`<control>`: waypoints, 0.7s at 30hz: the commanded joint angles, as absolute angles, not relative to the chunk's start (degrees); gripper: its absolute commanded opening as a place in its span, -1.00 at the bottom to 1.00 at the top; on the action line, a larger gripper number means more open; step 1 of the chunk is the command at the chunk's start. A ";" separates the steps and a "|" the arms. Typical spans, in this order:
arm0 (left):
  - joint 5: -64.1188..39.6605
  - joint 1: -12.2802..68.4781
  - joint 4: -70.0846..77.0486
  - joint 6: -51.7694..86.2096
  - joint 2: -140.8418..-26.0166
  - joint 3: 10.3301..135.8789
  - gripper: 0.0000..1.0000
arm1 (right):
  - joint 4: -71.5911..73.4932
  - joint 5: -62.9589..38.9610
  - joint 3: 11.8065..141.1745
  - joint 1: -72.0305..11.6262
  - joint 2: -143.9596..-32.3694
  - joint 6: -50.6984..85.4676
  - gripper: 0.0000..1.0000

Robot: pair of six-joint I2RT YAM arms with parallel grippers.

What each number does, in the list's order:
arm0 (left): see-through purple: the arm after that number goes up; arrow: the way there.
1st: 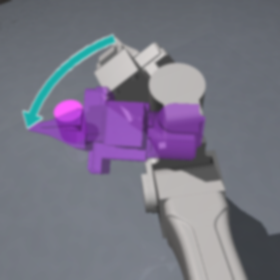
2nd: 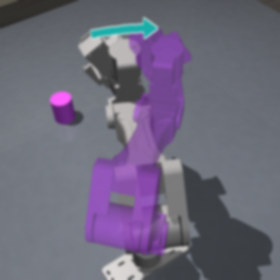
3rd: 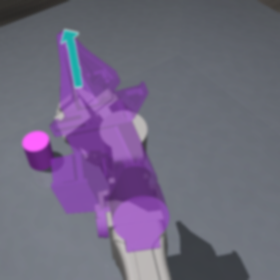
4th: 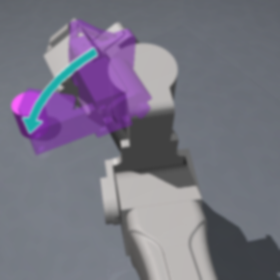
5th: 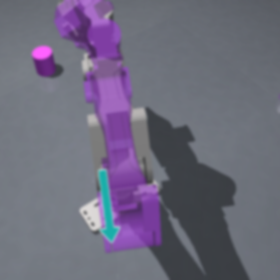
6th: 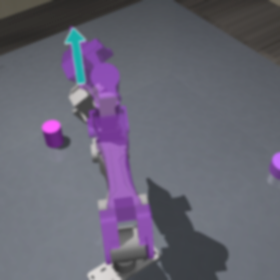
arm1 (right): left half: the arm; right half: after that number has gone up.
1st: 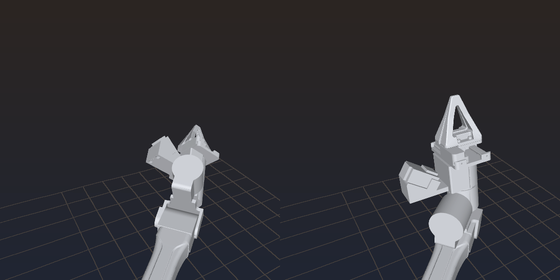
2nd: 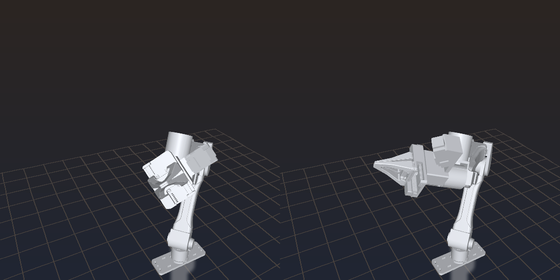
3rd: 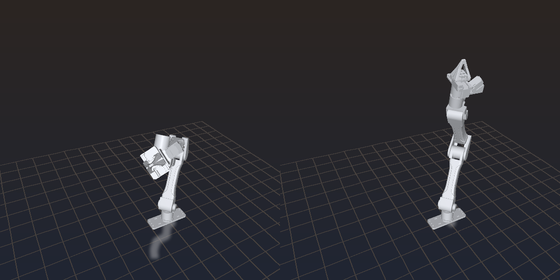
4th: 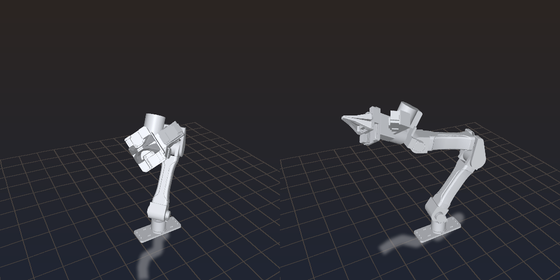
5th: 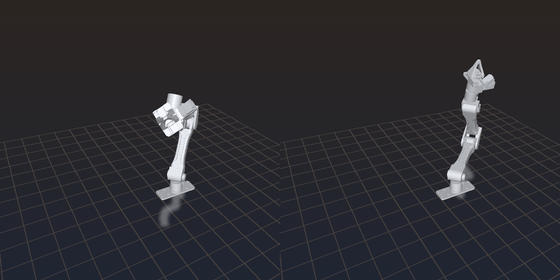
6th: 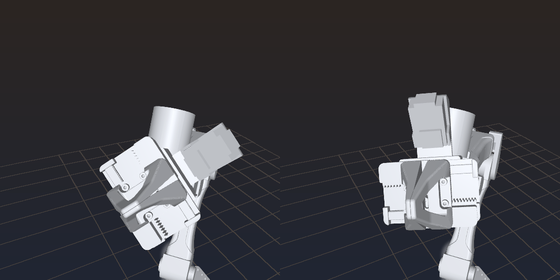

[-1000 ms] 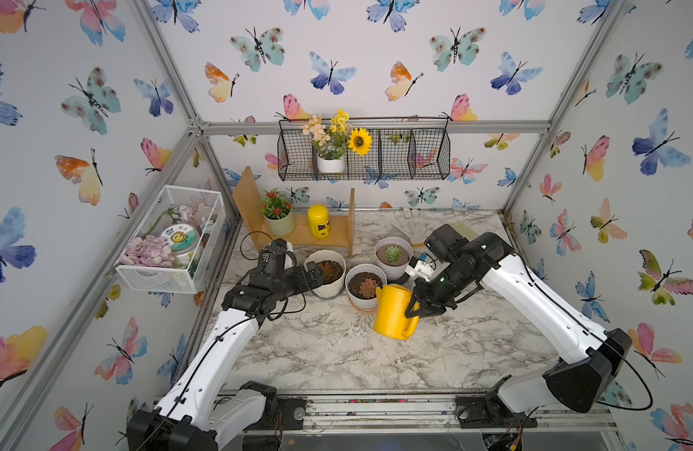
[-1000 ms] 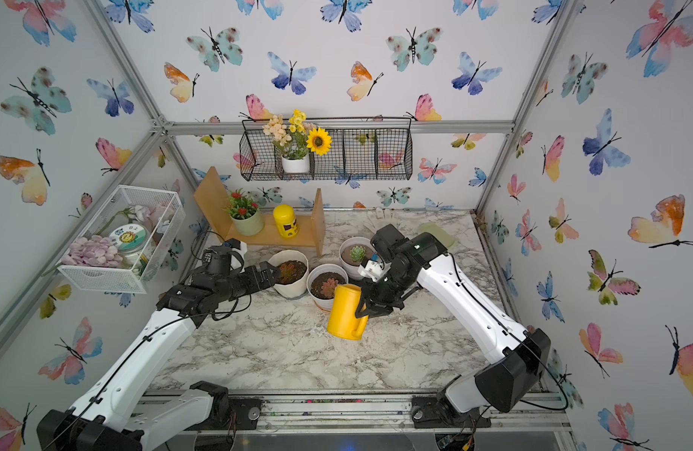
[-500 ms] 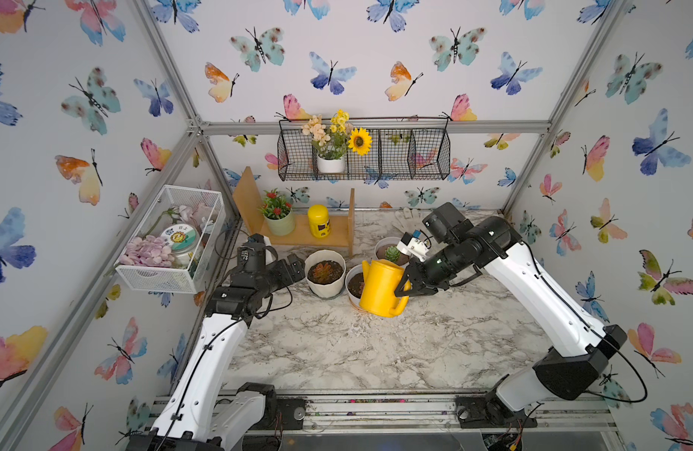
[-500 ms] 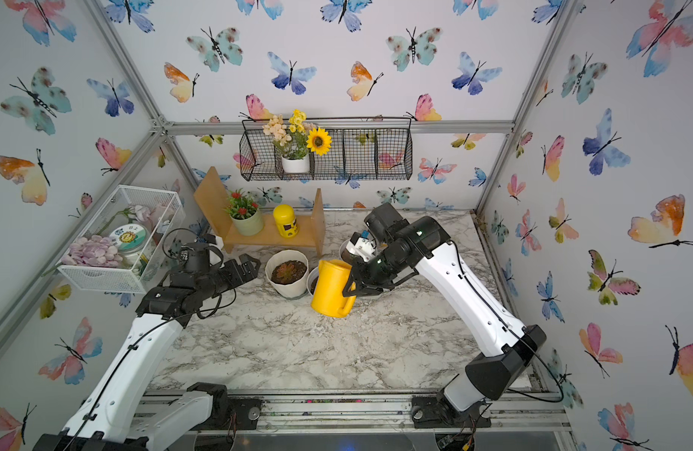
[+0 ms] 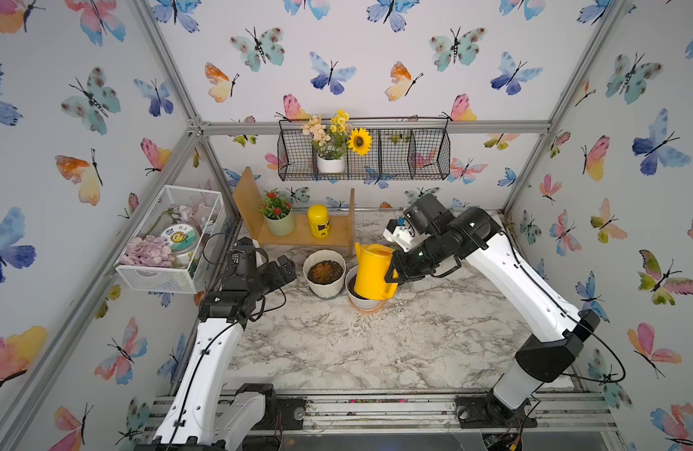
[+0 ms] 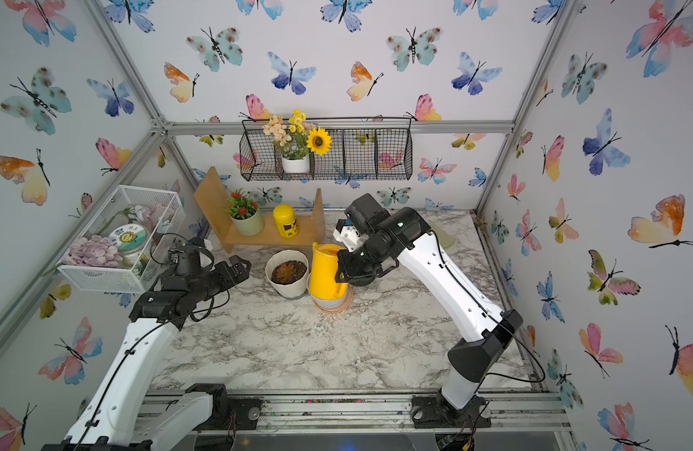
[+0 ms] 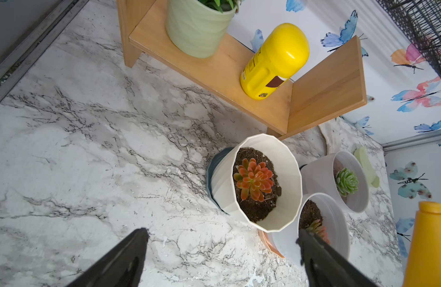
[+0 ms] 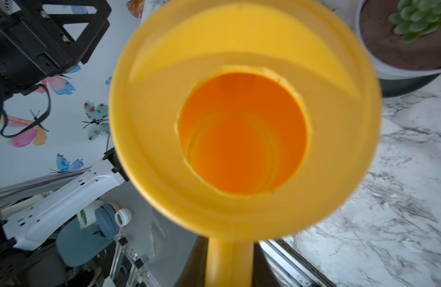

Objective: Water the succulent around the soil edge
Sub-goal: Water the soil of the potted plant with water.

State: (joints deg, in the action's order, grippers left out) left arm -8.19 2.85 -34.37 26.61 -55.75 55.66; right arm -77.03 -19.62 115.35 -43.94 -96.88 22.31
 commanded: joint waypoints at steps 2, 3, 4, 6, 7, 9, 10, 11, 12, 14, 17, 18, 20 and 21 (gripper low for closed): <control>-7.31 2.09 -33.37 27.72 -54.67 55.14 0.97 | -69.88 -10.29 115.63 -45.75 -96.47 18.95 -0.97; -7.35 2.10 -33.10 28.09 -54.75 55.16 0.97 | -68.92 -9.54 115.52 -46.32 -96.71 18.59 -0.98; -7.30 2.11 -32.97 28.29 -54.83 55.18 0.97 | -68.50 -8.56 115.76 -47.06 -97.12 18.18 -0.97; -7.26 2.06 -32.78 28.56 -54.93 55.22 0.97 | -68.89 -7.21 116.76 -48.34 -98.69 17.50 -0.98; -7.21 2.09 -32.78 28.56 -55.10 55.27 0.97 | -69.18 -7.03 117.24 -48.80 -99.48 17.36 -0.97; -6.96 2.08 -33.32 28.40 -55.52 55.57 0.97 | -70.18 -6.54 118.41 -49.88 -100.81 17.23 -0.98; -6.62 2.11 -34.08 28.26 -55.83 55.99 0.97 | -70.60 -6.57 118.76 -50.16 -101.19 17.31 -0.97; -5.96 2.02 -35.12 28.06 -56.23 56.60 0.97 | -71.13 -6.68 119.06 -50.48 -101.52 17.48 -0.97; -5.26 1.89 -36.03 27.80 -56.49 57.05 0.97 | -72.04 -6.68 119.34 -50.83 -101.98 17.77 -0.97; -5.06 1.27 -36.31 27.21 -56.77 57.05 0.97 | -74.02 -8.18 119.65 -51.10 -103.14 18.98 -0.98; -4.90 -0.08 -35.88 26.39 -57.25 56.28 0.97 | -76.06 -10.67 120.06 -52.35 -104.18 21.55 -0.98; -4.68 -0.34 -35.77 26.36 -57.47 56.01 0.97 | -76.19 -11.40 119.76 -52.60 -104.08 22.68 -0.97; -4.90 -0.40 -35.44 26.22 -57.87 55.89 0.97 | -75.83 -12.72 118.66 -52.69 -103.46 24.72 -0.98; -5.15 -0.38 -35.13 26.20 -58.00 55.75 0.97 | -75.88 -13.64 117.98 -52.65 -103.21 25.55 -0.97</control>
State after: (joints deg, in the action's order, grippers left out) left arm -6.55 0.01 -34.65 27.27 -57.54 55.75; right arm -74.54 -10.39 117.86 -52.12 -104.71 22.06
